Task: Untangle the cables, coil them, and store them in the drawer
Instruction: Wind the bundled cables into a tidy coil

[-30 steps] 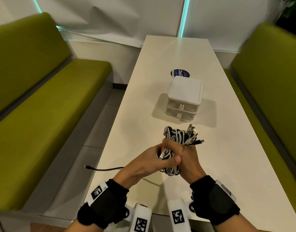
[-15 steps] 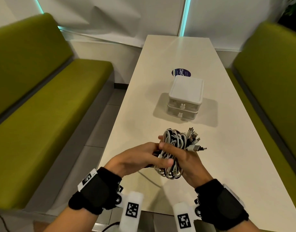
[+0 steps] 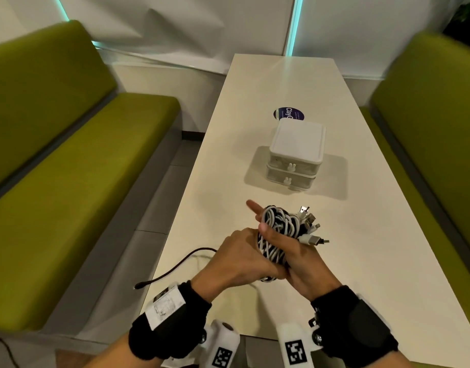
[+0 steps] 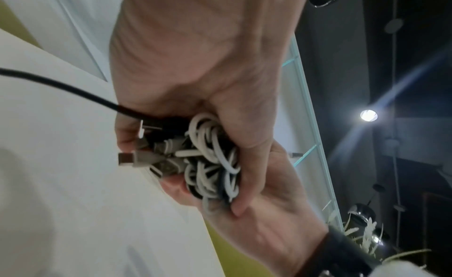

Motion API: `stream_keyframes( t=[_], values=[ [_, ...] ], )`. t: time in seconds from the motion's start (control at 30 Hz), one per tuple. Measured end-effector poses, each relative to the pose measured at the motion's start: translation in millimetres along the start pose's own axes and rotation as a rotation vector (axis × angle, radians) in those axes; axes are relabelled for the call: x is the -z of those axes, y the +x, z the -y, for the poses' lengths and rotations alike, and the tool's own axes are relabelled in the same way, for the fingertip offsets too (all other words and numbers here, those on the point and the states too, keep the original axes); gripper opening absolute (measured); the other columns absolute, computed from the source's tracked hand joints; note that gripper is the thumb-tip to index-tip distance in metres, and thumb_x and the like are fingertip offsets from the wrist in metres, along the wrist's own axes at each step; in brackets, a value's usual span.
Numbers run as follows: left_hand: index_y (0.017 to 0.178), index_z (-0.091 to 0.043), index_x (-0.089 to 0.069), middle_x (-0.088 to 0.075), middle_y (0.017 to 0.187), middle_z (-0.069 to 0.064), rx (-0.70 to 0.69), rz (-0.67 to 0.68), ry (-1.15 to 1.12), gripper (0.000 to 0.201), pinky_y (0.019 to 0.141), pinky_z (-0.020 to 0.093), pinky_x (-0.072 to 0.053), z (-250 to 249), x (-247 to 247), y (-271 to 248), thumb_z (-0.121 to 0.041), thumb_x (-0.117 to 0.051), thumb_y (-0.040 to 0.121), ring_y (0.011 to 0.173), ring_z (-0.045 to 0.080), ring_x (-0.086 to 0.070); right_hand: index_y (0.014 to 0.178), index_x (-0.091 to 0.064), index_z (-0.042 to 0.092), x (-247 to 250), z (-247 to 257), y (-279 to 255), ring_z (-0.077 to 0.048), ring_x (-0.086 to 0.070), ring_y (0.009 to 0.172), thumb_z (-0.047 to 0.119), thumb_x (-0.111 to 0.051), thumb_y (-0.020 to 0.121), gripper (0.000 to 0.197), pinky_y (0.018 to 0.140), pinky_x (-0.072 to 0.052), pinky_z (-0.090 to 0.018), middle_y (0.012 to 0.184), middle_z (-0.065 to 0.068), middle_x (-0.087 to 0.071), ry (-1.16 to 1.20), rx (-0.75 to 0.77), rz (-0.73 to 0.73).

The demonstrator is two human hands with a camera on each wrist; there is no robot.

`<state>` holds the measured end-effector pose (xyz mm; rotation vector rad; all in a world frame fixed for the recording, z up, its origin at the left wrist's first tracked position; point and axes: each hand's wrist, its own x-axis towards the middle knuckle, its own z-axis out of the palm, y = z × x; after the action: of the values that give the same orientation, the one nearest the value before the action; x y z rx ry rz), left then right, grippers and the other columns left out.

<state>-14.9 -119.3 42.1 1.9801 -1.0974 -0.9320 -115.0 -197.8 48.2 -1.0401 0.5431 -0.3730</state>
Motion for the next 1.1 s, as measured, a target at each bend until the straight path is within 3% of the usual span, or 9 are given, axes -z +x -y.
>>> stream_keyframes(
  t=[0.13, 0.27, 0.43, 0.5, 0.57, 0.7, 0.8, 0.9, 1.1],
  values=[
    [0.078, -0.015, -0.067, -0.071, 0.069, 0.003, -0.013, -0.049, -0.068, 0.03, 0.063, 0.045, -0.057, -6, -5, -3, -0.029, -0.066, 0.051, 0.065, 0.02, -0.069, 0.128, -0.063, 0.018, -2, 7, 2, -0.01, -0.057, 0.123, 0.018, -0.065, 0.084, 0.044, 0.105, -0.046, -0.037, 0.127, 0.006, -0.066, -0.013, 0.047, 0.032],
    [0.076, -0.018, -0.064, -0.069, 0.069, 0.003, -0.066, -0.038, -0.146, 0.026, 0.062, 0.048, -0.057, -10, -5, 1, -0.021, -0.065, 0.051, 0.069, 0.024, -0.069, 0.122, -0.066, 0.016, -2, 10, 3, -0.02, -0.06, 0.121, 0.012, -0.071, 0.082, 0.041, 0.108, -0.041, -0.052, 0.122, -0.01, -0.068, -0.052, 0.126, 0.063],
    [0.089, -0.026, -0.064, -0.069, 0.085, -0.001, -0.117, 0.02, -0.128, 0.037, 0.067, 0.046, -0.058, -6, 2, 5, -0.023, -0.067, 0.052, 0.083, 0.019, -0.067, 0.146, -0.04, 0.029, 12, 20, 5, -0.03, -0.055, 0.126, 0.025, -0.086, 0.066, 0.093, 0.103, -0.047, -0.046, 0.125, -0.023, -0.062, -0.007, 0.067, 0.356],
    [0.09, -0.027, -0.062, -0.069, 0.088, 0.0, -0.114, 0.004, -0.178, 0.04, 0.07, 0.048, -0.058, -6, 1, 5, -0.021, -0.068, 0.051, 0.086, 0.02, -0.068, 0.137, -0.053, 0.019, 10, 20, 7, -0.031, -0.058, 0.122, 0.031, -0.089, 0.061, 0.085, 0.099, -0.05, -0.045, 0.122, -0.025, -0.063, -0.026, 0.037, 0.317],
    [0.084, -0.026, -0.06, -0.068, 0.084, 0.002, -0.158, -0.004, -0.194, 0.034, 0.073, 0.051, -0.056, -6, -3, 6, -0.018, -0.067, 0.051, 0.085, 0.023, -0.067, 0.113, -0.069, 0.01, 4, 18, 8, -0.033, -0.064, 0.112, 0.026, -0.089, 0.059, 0.06, 0.09, -0.055, -0.043, 0.11, -0.025, -0.068, -0.035, 0.017, 0.202],
    [0.07, -0.031, -0.059, -0.065, 0.075, -0.001, -0.21, -0.081, -0.214, 0.025, 0.072, 0.056, -0.053, -2, -12, 10, -0.026, -0.064, 0.046, 0.087, 0.031, -0.066, 0.074, -0.075, 0.009, -7, 13, 10, -0.031, -0.069, 0.09, 0.006, -0.07, 0.062, 0.013, 0.081, -0.054, -0.041, 0.087, -0.019, -0.071, 0.002, -0.023, -0.03],
    [0.075, -0.026, -0.06, -0.067, 0.081, 0.004, -0.21, -0.163, -0.252, 0.031, 0.071, 0.055, -0.054, 2, -18, 15, -0.027, -0.062, 0.045, 0.088, 0.029, -0.067, 0.061, -0.072, 0.012, -14, 15, 11, -0.026, -0.069, 0.08, 0.006, -0.065, 0.058, 0.01, 0.073, -0.054, -0.037, 0.079, -0.014, -0.071, -0.006, -0.032, -0.086],
    [0.065, -0.024, -0.056, -0.063, 0.07, 0.003, -0.23, -0.213, -0.277, 0.022, 0.061, 0.053, -0.051, 7, -23, 16, -0.023, -0.06, 0.044, 0.076, 0.029, -0.066, 0.056, -0.067, 0.01, -17, 13, 13, -0.024, -0.069, 0.073, 0.005, -0.06, 0.055, 0.008, 0.064, -0.055, -0.033, 0.075, -0.015, -0.069, 0.029, -0.036, -0.143],
    [0.055, -0.004, -0.052, -0.059, 0.055, 0.013, -0.264, -0.282, -0.277, 0.017, 0.057, 0.047, -0.047, 10, -30, 21, -0.018, -0.056, 0.045, 0.064, 0.03, -0.061, 0.047, -0.065, 0.013, -14, 9, 19, -0.027, -0.066, 0.078, 0.008, -0.057, 0.055, 0.012, 0.071, -0.052, -0.037, 0.075, -0.014, -0.07, 0.028, -0.097, -0.156]
  ],
)
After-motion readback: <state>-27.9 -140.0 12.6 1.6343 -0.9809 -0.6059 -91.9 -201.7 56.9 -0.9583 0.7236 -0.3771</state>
